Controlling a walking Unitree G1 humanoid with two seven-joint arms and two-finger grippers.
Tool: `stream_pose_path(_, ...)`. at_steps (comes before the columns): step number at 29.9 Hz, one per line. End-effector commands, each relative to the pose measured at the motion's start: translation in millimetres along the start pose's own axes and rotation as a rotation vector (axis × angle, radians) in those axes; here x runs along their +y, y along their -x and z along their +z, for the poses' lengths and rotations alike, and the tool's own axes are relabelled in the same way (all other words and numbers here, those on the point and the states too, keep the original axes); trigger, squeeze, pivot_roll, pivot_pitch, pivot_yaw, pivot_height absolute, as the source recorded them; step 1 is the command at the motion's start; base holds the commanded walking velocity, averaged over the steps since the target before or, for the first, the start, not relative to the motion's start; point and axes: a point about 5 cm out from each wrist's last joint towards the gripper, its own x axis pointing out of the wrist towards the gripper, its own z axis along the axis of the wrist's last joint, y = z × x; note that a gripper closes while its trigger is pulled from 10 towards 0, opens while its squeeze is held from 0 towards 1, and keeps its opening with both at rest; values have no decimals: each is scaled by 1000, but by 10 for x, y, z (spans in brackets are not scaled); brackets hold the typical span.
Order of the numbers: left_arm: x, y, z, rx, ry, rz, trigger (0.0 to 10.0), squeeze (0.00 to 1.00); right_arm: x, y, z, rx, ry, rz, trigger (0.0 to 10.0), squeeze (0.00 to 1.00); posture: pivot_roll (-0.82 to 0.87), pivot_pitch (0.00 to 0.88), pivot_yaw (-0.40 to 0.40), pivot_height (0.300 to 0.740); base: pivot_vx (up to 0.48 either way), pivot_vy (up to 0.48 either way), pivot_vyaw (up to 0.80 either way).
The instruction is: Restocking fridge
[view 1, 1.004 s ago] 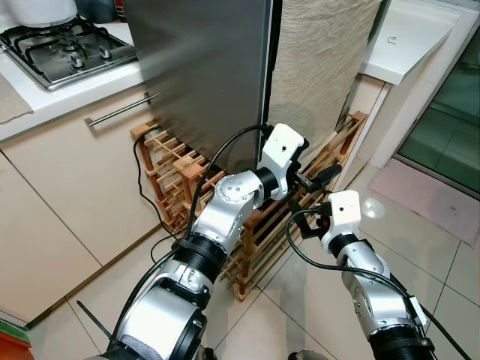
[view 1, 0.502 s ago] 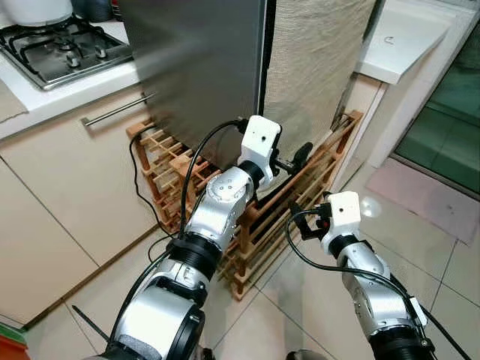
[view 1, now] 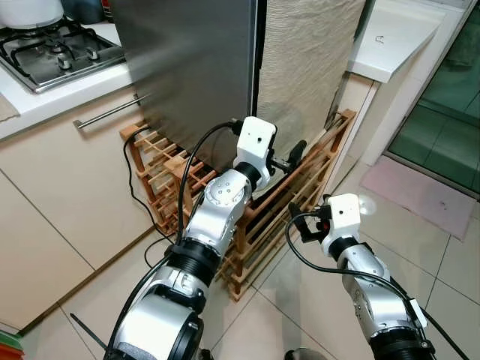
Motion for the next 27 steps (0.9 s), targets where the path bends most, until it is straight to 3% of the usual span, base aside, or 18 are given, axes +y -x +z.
stream_pose_path(1,89,78,-95,42,9,40,10000,0,-2,21,-51,22,5,0,10000,0,-84,0,0,730,0,0,0)
stream_pose_path(11,222,326,-374,130,-10,85,10000,0,9,31,-64,22,-1,-2,10000,0,-83,0,3,730,0,0,0)
stream_pose_path(18,288,454,-417,104,18,107,10000,0,-6,41,-66,20,1,-6,10000,0,-81,0,0,730,0,0,0)
stream_pose_path(27,136,330,-368,82,31,52,10000,0,-11,24,-50,17,5,-2,10000,0,-84,0,-3,730,0,0,0)
